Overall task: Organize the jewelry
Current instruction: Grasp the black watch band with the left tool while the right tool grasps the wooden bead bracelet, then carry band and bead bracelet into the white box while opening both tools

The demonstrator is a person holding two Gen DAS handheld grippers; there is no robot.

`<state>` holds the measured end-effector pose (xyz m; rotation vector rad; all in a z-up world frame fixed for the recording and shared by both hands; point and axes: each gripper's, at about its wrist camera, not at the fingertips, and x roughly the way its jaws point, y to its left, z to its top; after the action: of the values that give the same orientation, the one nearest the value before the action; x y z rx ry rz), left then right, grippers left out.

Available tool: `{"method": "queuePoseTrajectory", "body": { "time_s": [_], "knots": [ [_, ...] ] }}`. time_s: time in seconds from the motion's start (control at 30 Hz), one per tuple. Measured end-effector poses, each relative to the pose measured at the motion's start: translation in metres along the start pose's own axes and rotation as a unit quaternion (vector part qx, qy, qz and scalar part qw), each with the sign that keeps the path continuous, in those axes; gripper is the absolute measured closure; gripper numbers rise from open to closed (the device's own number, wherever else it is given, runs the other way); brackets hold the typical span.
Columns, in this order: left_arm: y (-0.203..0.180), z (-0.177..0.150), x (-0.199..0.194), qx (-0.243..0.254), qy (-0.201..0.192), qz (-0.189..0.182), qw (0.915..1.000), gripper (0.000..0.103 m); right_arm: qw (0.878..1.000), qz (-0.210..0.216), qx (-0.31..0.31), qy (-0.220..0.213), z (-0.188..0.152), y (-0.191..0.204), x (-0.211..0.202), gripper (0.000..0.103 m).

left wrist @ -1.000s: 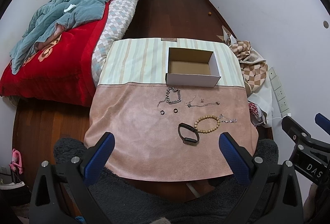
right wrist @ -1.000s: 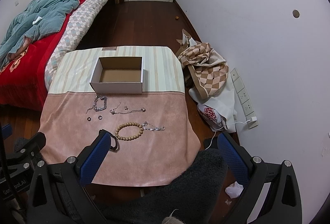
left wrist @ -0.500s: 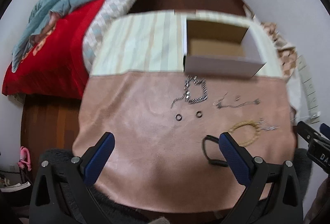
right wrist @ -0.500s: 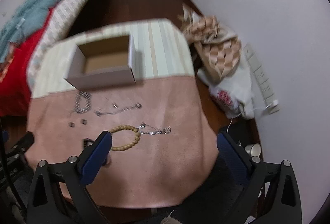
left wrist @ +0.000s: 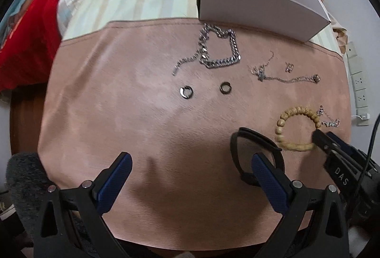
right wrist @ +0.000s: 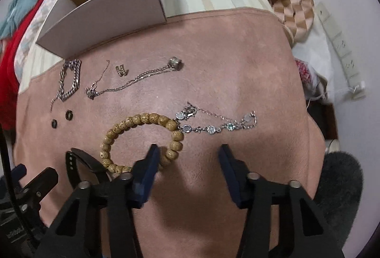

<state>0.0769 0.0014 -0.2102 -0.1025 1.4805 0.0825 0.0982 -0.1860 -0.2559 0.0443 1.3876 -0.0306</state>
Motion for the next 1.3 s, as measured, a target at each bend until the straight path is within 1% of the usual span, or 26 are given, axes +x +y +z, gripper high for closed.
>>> {"method": "queuePoseTrajectory", "body": {
  "time_s": [0.03,0.07,0.17,0.2,0.23,0.27,0.3,0.33,0.4,0.47,0.5,0.57,0.63,0.73,0.77,0.9,1.0,1.13,1.23,1.3],
  "knots": [
    [0.000,-0.001,0.002,-0.002,0.003,-0.007,1.0000,0.001,1.000,-0.003,-0.011,0.012,-0.002,0.001,0.001,0.091],
    [0.000,-0.002,0.005,-0.004,0.008,-0.015,0.9999,0.001,1.000,0.004,-0.010,0.017,-0.005,-0.002,0.001,0.094],
    [-0.006,-0.007,0.011,0.002,0.016,-0.039,0.9991,0.002,1.000,0.011,-0.001,0.025,-0.015,-0.007,-0.007,0.094],
    [-0.009,-0.008,0.014,0.004,0.019,-0.048,0.9987,0.004,1.000,0.012,0.000,0.025,-0.014,-0.012,-0.012,0.094],
    [-0.011,-0.009,0.017,0.007,0.022,-0.054,0.9983,0.012,1.000,0.011,0.001,0.025,-0.016,-0.016,-0.014,0.094],
    [-0.013,-0.010,0.020,0.009,0.025,-0.056,0.9981,0.024,1.000,0.012,0.004,0.025,-0.018,-0.019,-0.016,0.094],
    [-0.017,-0.011,0.024,0.014,0.030,-0.061,0.9976,0.030,1.000,0.013,0.005,0.026,-0.017,-0.019,-0.020,0.094],
    [-0.019,-0.012,0.025,0.017,0.032,-0.064,0.9973,0.039,1.000,0.012,0.006,0.025,-0.019,-0.020,-0.022,0.094],
    [-0.026,-0.016,0.024,0.032,0.017,-0.054,0.9979,0.052,1.000,0.011,0.008,0.024,-0.020,-0.023,-0.023,0.094],
    [-0.030,-0.019,0.021,0.044,0.008,-0.052,0.9976,0.088,1.000,0.013,0.010,0.024,-0.021,-0.023,-0.024,0.094],
    [-0.031,-0.021,0.020,0.047,0.007,-0.056,0.9973,0.093,1.000,0.014,0.011,0.024,-0.022,-0.023,-0.025,0.094],
    [-0.032,-0.020,0.020,0.048,0.001,-0.057,0.9972,0.097,1.000,0.015,0.011,0.022,-0.023,-0.023,-0.026,0.094],
    [-0.029,-0.023,0.019,0.050,-0.013,-0.055,0.9972,0.099,1.000,0.018,0.012,0.021,-0.021,-0.026,-0.024,0.094],
    [-0.022,-0.024,0.015,0.050,-0.024,-0.056,0.9969,0.102,1.000,0.025,0.013,0.014,-0.020,-0.024,-0.026,0.094],
    [-0.016,-0.016,0.014,0.049,-0.026,-0.057,0.9969,0.102,0.999,0.030,0.015,0.009,-0.020,-0.023,-0.029,0.094],
    [-0.008,-0.011,-0.004,0.045,-0.041,-0.064,0.9961,0.102,0.999,0.051,0.016,-0.006,-0.016,-0.021,-0.043,0.094],
    [-0.001,-0.009,-0.015,0.047,-0.057,-0.069,0.9949,0.102,0.997,0.071,0.013,-0.023,-0.011,-0.014,-0.061,0.094],
    [0.008,0.004,-0.032,0.047,-0.078,-0.079,0.9927,0.102,0.995,0.094,-0.005,-0.042,-0.002,-0.004,-0.086,0.094],
    [0.010,0.019,-0.055,0.051,-0.100,-0.089,0.9897,0.102,0.992,0.108,-0.015,-0.061,0.012,0.001,-0.106,0.094],
    [0.001,0.034,-0.064,0.055,-0.117,-0.093,0.9872,0.102,0.990,0.118,-0.023,-0.077,0.028,0.005,-0.124,0.094]
  ]
}}
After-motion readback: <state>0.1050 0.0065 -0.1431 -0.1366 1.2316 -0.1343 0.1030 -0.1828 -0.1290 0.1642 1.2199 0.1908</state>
